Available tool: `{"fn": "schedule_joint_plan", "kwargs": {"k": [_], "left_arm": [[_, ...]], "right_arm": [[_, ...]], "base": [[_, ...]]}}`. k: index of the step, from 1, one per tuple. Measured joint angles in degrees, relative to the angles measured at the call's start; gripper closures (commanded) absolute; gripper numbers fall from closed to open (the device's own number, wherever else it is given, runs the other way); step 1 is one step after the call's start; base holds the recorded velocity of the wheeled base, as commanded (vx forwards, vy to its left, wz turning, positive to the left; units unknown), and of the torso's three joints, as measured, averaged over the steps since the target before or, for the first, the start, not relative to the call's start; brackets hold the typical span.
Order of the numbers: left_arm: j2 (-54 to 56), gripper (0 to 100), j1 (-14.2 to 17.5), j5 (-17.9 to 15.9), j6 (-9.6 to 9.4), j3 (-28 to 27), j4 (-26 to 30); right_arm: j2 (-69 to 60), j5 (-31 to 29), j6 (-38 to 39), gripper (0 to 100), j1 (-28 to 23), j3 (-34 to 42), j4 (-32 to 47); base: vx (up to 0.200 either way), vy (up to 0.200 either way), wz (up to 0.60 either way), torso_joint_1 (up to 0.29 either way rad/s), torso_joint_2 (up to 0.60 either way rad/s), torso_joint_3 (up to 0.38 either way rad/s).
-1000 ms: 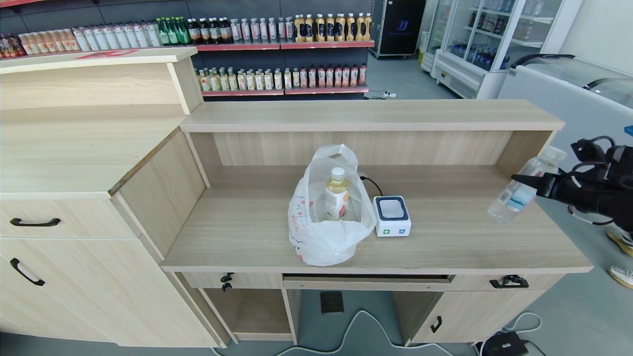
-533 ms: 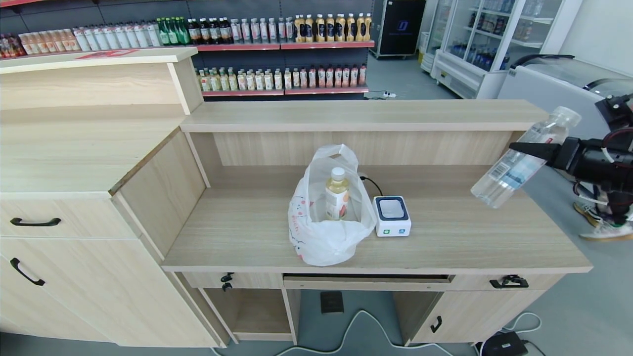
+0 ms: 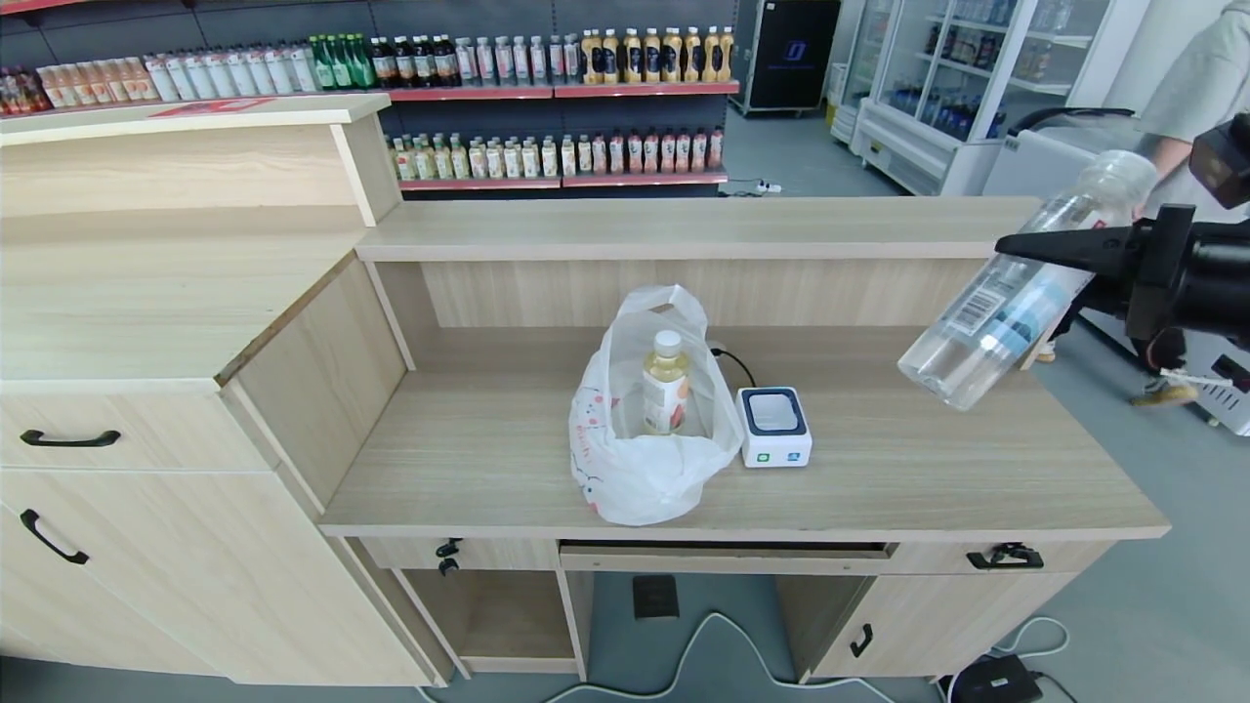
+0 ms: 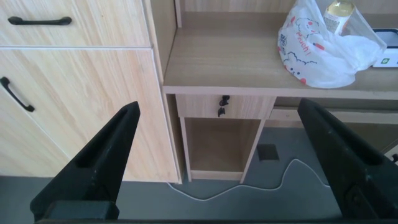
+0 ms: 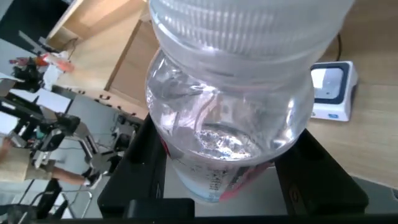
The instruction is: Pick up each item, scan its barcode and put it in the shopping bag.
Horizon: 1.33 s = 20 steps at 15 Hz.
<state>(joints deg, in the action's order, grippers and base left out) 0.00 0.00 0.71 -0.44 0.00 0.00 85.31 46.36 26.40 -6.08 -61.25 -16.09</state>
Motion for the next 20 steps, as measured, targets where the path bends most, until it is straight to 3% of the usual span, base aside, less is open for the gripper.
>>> {"fn": "schedule_joint_plan", "kwargs": {"k": [9,20], "left_arm": [[0.0,0,0.0,0.0,0.0,0.0,0.0],[0.0,0,0.0,0.0,0.0,0.0,0.0]], "right_arm": [[-15.2,1.6,1.9,100,12.6,3.3,9.9],[-21.9,-1.5,-0.7,100,26.8,6.6,10.7]], "base": [[0.0,0.0,0.0,0.0,0.0,0.0],[0.0,0.0,0.0,0.0,0.0,0.0]]}}
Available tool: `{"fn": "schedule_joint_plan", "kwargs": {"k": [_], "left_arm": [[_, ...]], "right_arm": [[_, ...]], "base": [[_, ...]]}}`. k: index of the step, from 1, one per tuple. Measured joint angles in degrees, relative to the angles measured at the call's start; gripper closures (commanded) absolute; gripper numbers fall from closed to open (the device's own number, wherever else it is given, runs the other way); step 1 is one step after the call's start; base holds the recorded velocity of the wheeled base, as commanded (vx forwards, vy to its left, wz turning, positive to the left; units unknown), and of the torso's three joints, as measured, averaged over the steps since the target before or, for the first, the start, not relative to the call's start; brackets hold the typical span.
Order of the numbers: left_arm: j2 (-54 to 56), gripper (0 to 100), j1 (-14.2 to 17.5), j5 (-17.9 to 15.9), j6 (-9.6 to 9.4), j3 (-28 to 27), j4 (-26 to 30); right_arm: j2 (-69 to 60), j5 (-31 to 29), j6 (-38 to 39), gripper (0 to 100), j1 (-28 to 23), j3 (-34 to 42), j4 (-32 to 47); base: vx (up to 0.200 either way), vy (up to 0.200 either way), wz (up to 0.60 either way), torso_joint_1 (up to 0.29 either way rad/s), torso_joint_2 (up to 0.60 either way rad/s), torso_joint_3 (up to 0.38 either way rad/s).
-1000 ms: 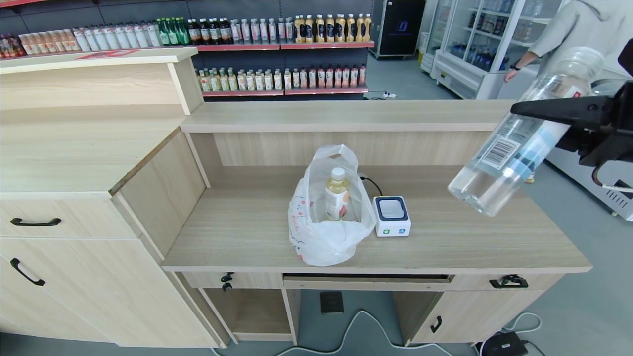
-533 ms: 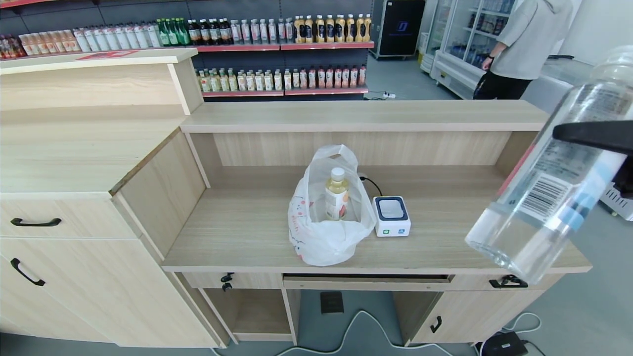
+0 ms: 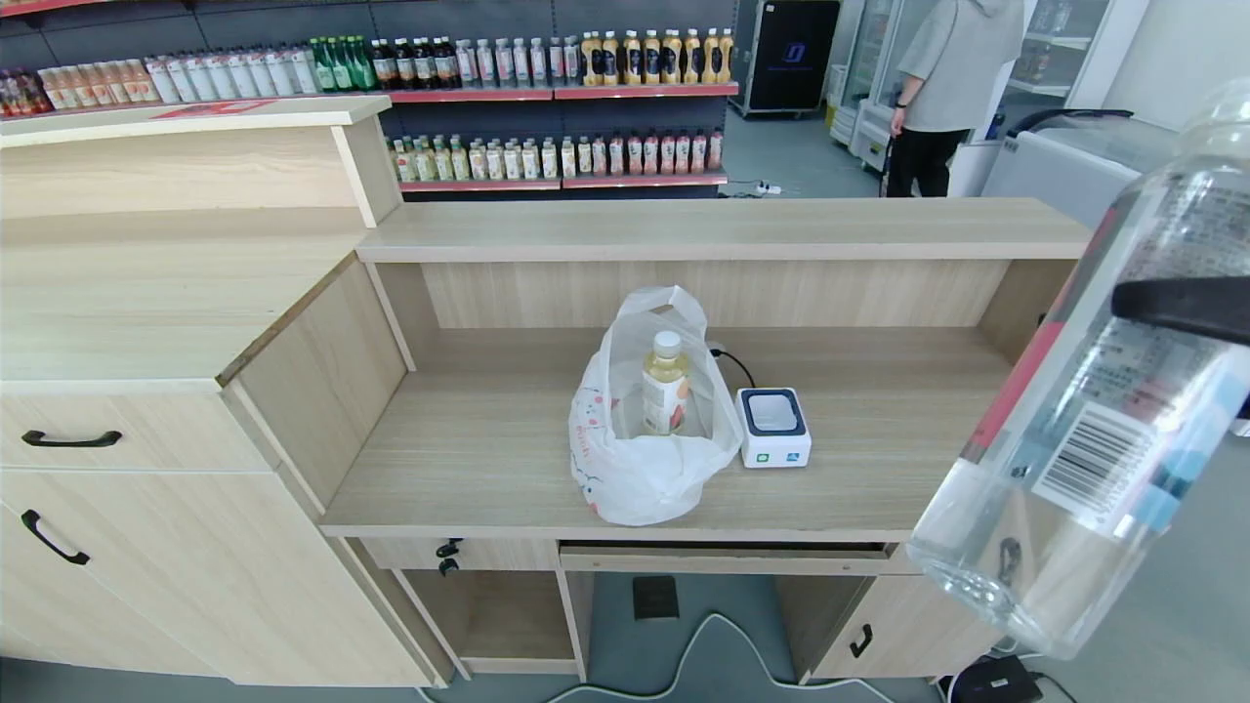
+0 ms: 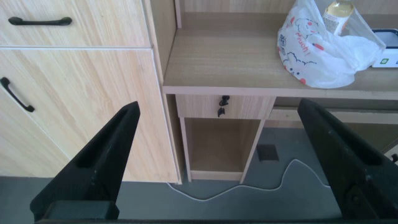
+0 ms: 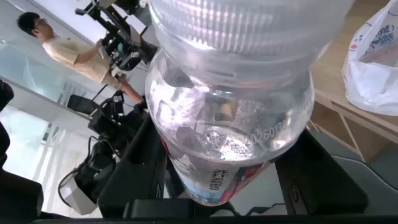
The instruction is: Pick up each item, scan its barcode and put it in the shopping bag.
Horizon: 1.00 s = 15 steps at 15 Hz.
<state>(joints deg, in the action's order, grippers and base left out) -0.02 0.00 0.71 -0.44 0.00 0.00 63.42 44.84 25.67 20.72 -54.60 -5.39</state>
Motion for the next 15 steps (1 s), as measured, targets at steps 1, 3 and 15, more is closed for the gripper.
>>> {"fn": "schedule_joint_plan", "kwargs": {"k": [1,3,15], "left_arm": [[0.0,0,0.0,0.0,0.0,0.0,0.0],[0.0,0,0.0,0.0,0.0,0.0,0.0],[0.0,0,0.0,0.0,0.0,0.0,0.0]], "right_arm": [[-0.1,-0.3,-0.1,100,1.3,0.1,0.0],[-0.4,-2.0,-1.2,100,3.6,0.9,0.0],[-3.6,-2.9,-2.4,100,5.1,3.8,0.1]], "base": [[0.0,0.0,0.0,0.0,0.0,0.0],[0.0,0.0,0.0,0.0,0.0,0.0],[0.0,0.0,0.0,0.0,0.0,0.0]]}}
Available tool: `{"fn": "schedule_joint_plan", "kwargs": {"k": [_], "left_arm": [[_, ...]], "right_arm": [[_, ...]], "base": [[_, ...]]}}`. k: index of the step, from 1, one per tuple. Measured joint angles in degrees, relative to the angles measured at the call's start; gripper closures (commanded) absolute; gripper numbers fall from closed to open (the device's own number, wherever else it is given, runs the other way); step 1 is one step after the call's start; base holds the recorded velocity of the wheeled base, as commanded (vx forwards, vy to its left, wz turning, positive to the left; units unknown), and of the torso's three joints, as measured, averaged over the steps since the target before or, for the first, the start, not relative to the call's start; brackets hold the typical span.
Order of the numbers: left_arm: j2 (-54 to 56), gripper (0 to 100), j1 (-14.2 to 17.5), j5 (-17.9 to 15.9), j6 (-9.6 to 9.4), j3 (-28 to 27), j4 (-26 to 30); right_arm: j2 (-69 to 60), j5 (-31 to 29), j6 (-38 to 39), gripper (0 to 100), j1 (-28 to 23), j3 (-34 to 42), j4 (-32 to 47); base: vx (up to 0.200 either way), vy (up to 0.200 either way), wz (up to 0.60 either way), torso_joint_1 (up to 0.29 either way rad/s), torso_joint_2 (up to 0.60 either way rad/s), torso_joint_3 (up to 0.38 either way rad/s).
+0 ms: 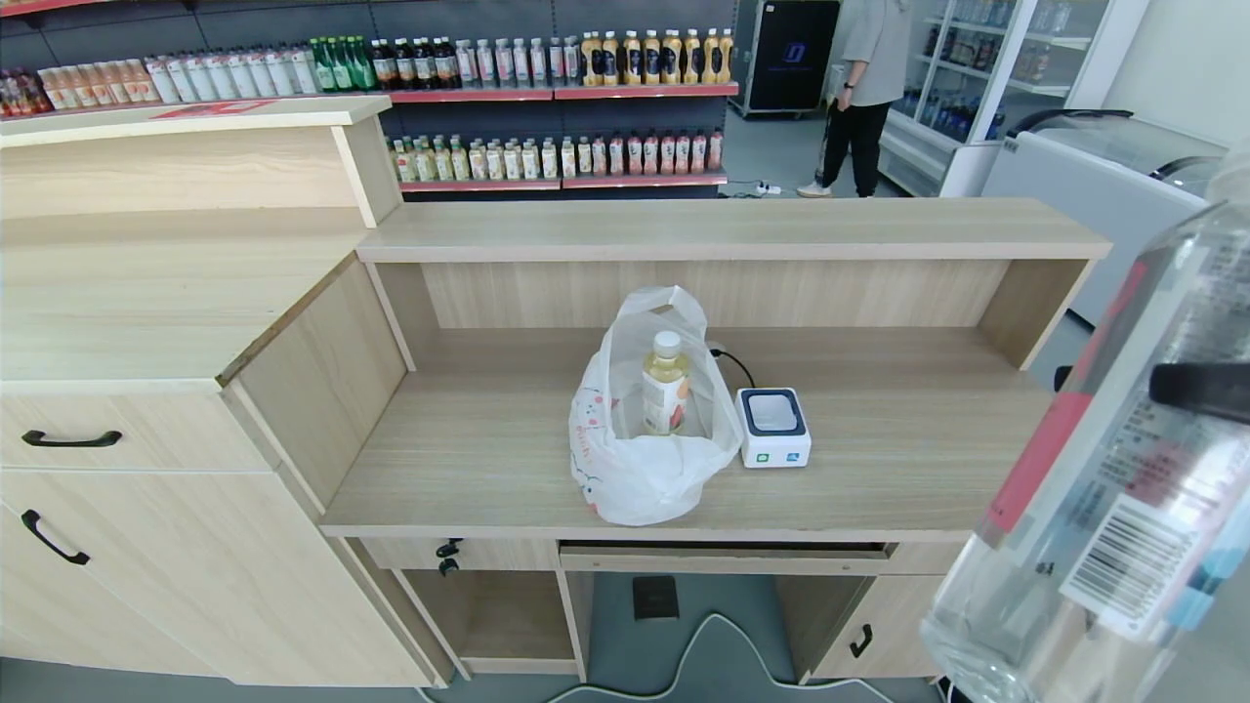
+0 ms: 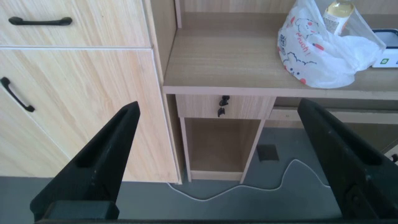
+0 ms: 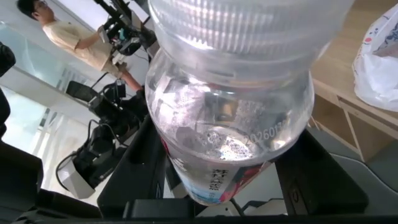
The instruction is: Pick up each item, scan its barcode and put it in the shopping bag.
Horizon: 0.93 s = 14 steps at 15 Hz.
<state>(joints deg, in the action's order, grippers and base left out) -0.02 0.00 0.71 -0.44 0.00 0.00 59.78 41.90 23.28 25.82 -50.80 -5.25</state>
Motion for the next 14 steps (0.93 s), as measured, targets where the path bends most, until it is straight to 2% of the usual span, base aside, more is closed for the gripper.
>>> {"fn": "schedule_joint_plan", "kwargs": {"k": [14], "left_arm": [[0.0,0,0.0,0.0,0.0,0.0,0.0]], "right_arm": [[-1.9,-0.3,-0.1,100,0.4,0.6,0.1]], "base": [[0.0,0.0,0.0,0.0,0.0,0.0]]}}
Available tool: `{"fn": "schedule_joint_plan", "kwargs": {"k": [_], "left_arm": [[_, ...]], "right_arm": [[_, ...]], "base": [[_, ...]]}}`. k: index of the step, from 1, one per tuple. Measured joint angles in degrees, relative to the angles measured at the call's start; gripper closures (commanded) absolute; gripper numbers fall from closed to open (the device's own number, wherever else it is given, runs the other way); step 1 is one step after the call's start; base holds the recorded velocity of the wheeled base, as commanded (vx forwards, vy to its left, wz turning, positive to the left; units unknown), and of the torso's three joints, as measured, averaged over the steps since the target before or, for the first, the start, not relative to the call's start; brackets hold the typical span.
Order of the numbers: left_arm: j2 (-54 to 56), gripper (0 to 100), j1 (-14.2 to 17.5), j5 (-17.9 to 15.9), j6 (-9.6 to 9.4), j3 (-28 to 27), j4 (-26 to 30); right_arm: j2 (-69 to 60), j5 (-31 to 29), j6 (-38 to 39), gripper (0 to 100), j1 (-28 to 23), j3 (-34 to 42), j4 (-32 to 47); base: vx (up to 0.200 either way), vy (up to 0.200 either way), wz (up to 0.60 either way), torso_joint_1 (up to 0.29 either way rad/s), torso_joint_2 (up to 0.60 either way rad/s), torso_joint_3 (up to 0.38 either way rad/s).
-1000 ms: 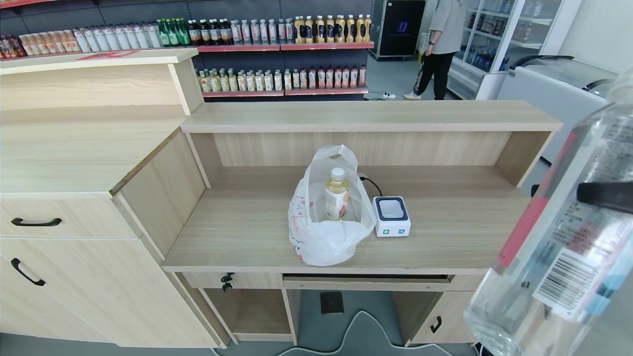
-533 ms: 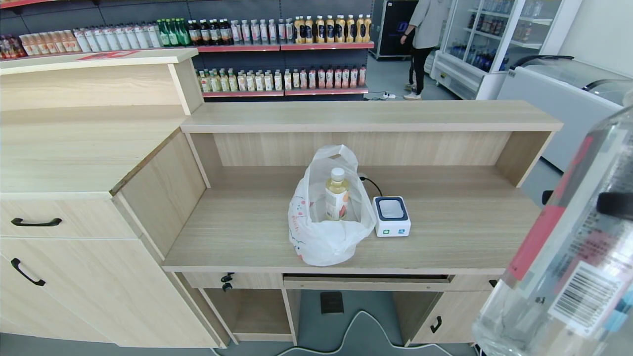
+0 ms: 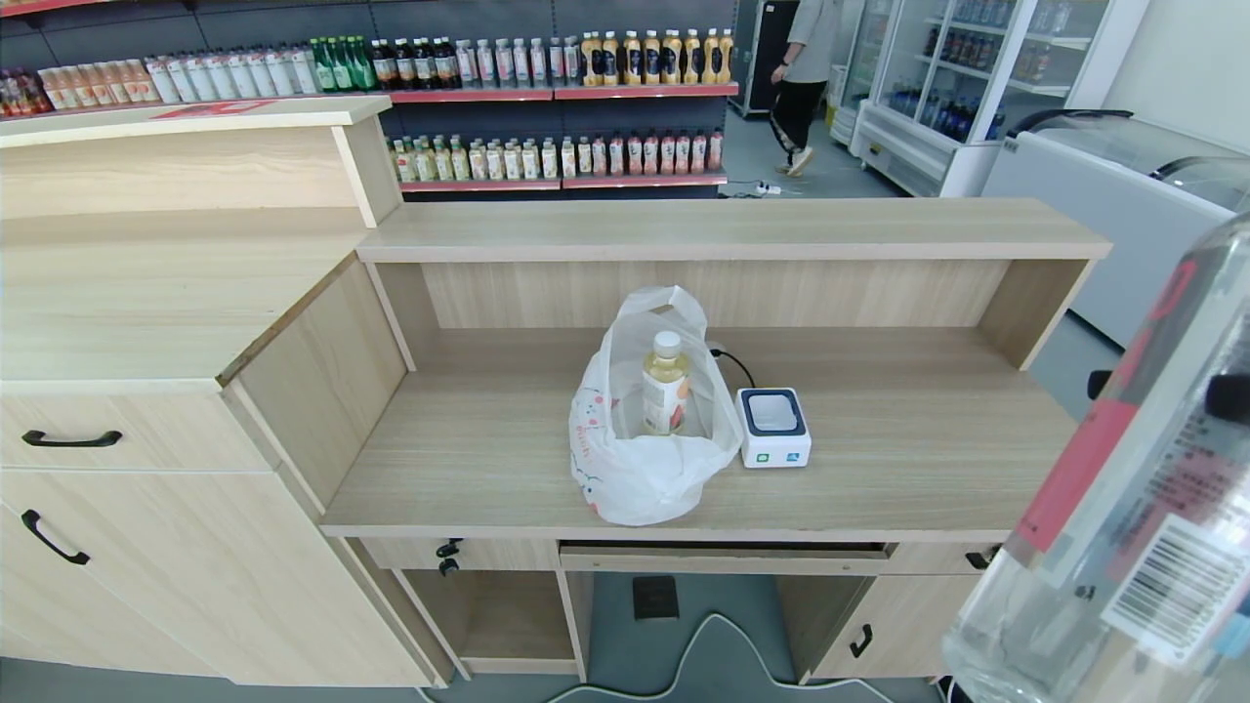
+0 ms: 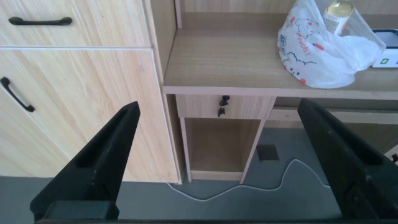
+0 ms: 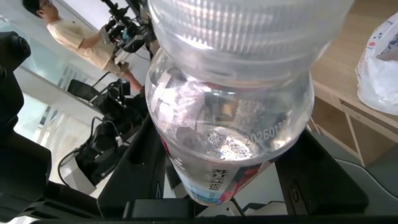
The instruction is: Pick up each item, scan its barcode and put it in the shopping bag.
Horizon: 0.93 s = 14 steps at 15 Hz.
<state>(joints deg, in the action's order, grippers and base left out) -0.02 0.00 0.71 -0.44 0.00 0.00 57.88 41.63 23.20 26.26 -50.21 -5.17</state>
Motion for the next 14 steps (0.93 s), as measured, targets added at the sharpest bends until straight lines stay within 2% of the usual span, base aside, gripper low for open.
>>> {"fn": "schedule_joint_plan", "kwargs": {"k": [4,6,7,10,12,14], "left_arm": [[0.0,0,0.0,0.0,0.0,0.0,0.0],[0.0,0,0.0,0.0,-0.02,0.0,0.0],[0.0,0,0.0,0.0,0.0,0.0,0.0],[0.0,0,0.0,0.0,0.0,0.0,0.0],[0.0,0,0.0,0.0,0.0,0.0,0.0],[0.0,0,0.0,0.0,0.0,0.0,0.0]], "right_arm": [[0.0,-1.8,-0.9,100,-0.3,0.1,-0.2],[1.8,-9.8,-5.1,100,-1.5,0.2,-1.9],[3.2,-12.0,-7.1,100,-3.3,1.0,-5.0],[8.6,-14.0,-13.9,100,-11.7,4.6,-15.0],[13.8,-14.8,-21.8,100,-19.3,6.9,-21.1],[19.1,-15.2,-32.7,100,-26.8,7.9,-23.5]], "base": [[0.0,0.0,0.0,0.0,0.0,0.0],[0.0,0.0,0.0,0.0,0.0,0.0],[0.0,0.0,0.0,0.0,0.0,0.0],[0.0,0.0,0.0,0.0,0.0,0.0],[0.0,0.0,0.0,0.0,0.0,0.0],[0.0,0.0,0.0,0.0,0.0,0.0]]}}
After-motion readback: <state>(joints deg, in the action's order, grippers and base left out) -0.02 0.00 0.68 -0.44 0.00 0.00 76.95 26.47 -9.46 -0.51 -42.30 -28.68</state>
